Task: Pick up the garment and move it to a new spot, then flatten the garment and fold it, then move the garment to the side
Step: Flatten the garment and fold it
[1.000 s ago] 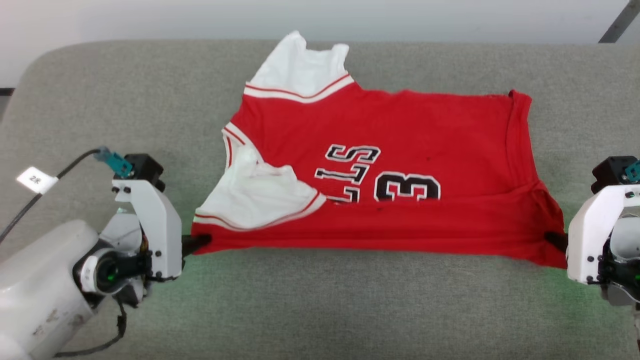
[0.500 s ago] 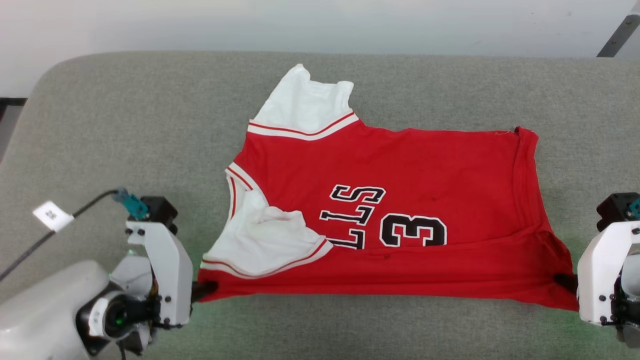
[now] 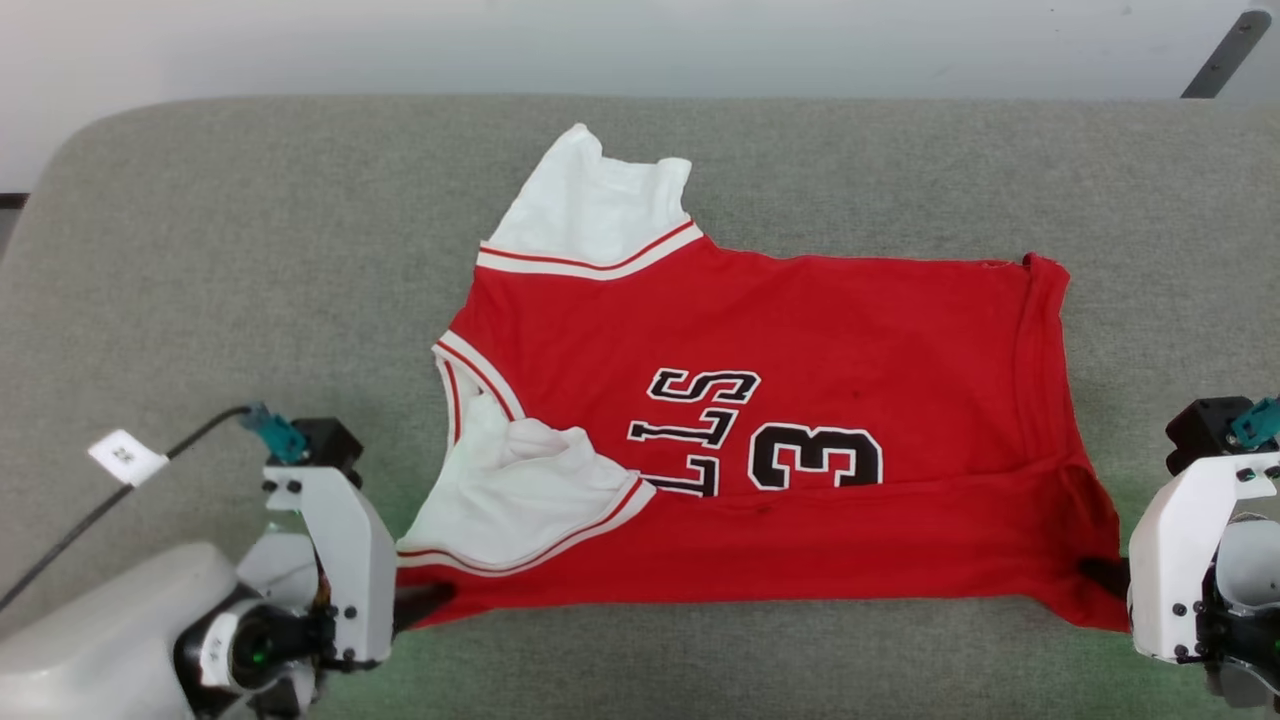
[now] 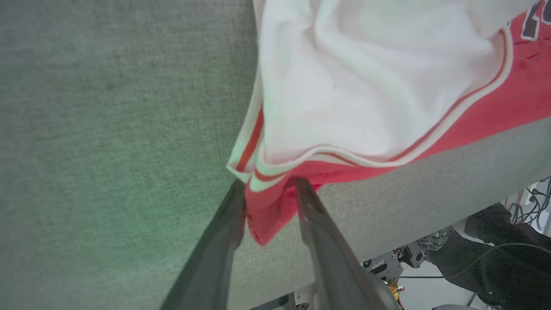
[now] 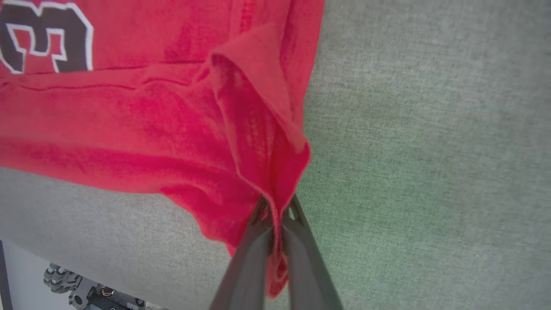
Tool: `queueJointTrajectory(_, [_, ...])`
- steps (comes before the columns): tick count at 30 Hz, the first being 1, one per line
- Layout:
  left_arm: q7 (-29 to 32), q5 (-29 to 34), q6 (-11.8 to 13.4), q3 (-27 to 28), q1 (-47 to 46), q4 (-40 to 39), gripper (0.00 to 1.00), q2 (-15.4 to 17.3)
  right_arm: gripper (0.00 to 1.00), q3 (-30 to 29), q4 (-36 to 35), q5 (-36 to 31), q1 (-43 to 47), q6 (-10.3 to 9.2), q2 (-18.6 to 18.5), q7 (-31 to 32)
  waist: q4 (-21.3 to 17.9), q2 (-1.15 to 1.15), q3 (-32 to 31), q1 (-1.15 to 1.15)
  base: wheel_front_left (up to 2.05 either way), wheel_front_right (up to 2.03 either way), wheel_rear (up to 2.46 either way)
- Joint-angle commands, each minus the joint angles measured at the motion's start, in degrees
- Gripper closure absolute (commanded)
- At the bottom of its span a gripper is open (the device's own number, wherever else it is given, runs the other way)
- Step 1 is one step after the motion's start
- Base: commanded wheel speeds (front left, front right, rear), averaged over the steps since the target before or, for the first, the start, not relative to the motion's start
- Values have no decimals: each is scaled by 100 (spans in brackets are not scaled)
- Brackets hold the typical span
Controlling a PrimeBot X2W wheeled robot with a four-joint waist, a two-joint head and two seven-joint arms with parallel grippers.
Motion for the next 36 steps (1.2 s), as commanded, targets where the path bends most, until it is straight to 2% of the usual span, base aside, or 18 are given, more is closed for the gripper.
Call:
queueJointTrajectory(1, [-16, 51, 27, 42, -97, 7, 0, 34, 0, -22, -68, 31, 19, -6, -8, -16, -22, 0, 3, 0, 0, 0, 0])
queueJointTrajectory(11, [160, 309, 154, 203, -622, -321, 0, 403, 0, -349, -558, 69, -98, -6, 153, -255, -167, 0, 67, 0, 0, 0, 0])
queueJointTrajectory(16, [65, 594, 172, 330, -991, -333, 0, 439, 0, -505, -954, 56, -213, -6, 305, -790, -263, 0, 163, 0, 0, 0, 0])
queueJointTrajectory(22, [-299, 1126, -110, 482, -1598, 12, 0, 226, 0, -574, -1428, -9, -520, -6, 509, -2251, -489, 0, 384, 0, 0, 0, 0])
queueJointTrajectory(30, [-769, 1616, -548, 651, -2266, 876, 0, -136, 0, -29, -1730, -439, -727, -5, 378, -4401, -894, 0, 734, 0, 0, 0, 0])
queueJointTrajectory(36, [-857, 1906, -840, 685, -2808, 1581, 0, -306, 0, 190, -1787, -713, -750, -5, 437, -5366, -1204, 0, 1086, 0, 0, 0, 0])
